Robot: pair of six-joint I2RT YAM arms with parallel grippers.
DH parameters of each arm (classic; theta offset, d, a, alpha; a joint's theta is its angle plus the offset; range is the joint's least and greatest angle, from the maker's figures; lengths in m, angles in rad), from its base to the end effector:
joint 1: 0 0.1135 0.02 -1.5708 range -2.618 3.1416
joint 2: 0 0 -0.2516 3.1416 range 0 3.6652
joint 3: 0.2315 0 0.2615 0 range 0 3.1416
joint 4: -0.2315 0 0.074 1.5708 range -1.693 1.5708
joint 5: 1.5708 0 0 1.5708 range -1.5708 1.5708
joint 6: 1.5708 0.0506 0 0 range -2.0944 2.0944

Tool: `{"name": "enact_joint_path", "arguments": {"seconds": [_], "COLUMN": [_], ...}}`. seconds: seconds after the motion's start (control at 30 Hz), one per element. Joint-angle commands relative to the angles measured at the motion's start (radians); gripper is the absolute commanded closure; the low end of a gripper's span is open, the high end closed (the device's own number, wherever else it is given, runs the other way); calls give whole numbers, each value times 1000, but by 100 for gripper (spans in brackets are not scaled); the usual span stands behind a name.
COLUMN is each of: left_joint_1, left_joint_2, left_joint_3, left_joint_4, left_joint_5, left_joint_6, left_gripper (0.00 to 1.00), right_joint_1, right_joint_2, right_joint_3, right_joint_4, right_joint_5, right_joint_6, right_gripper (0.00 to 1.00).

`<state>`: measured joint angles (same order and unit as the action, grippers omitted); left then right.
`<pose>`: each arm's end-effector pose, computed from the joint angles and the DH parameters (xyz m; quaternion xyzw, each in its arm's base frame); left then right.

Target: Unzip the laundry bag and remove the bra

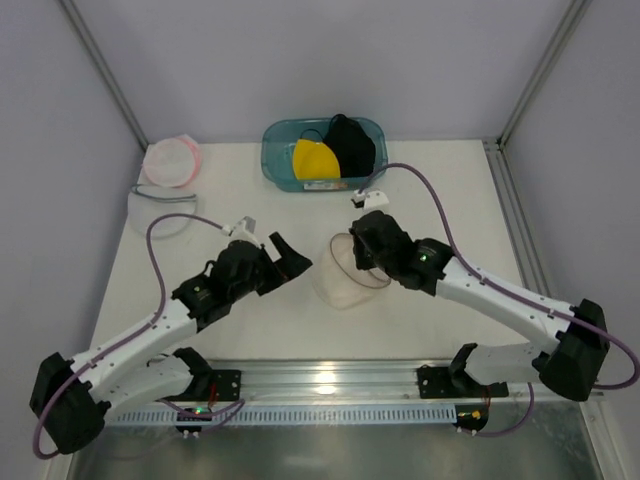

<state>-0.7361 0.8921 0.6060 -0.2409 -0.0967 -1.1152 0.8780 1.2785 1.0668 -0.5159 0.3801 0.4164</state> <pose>0.1742 -0.1512 0.2325 -0.1868 0.8458 -0.3727 0.3329 0.2056 0.2183 0.2791 -0.1297 0.8899 0.1048 0.4245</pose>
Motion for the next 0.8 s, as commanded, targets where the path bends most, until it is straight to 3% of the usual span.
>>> {"name": "enact_joint_path", "arguments": {"seconds": [0.0, 0.23, 0.37, 0.57, 0.67, 0.7, 0.77], "left_joint_1": [3, 3, 3, -5, -5, -5, -5], "left_joint_2": [137, 415, 568, 699, 735, 737, 729], "left_joint_3": [122, 262, 356, 400, 408, 408, 400], "left_joint_4": [146, 192, 121, 78, 83, 86, 89], "left_joint_5": [75, 91, 129, 120, 132, 137, 137], "left_joint_6": [97, 166, 193, 227, 235, 236, 235], "left_gripper": [1, 0, 5, 31, 55, 70, 85], "right_joint_1": [7, 9, 9, 9, 7, 9, 7], "right_joint_2": [-96, -232, -287, -358, -367, -364, -352], "right_joint_3": [-54, -126, -162, -189, -188, -179, -153], "right_joint_4": [62, 5, -12, -36, -62, -129, -220], "right_joint_5": [-115, -53, -27, 5, 43, 130, 244], "right_joint_6": [-1, 28, 44, 58, 88, 114, 185], "right_gripper": [91, 92, 93, 93, 95, 96, 96]}}
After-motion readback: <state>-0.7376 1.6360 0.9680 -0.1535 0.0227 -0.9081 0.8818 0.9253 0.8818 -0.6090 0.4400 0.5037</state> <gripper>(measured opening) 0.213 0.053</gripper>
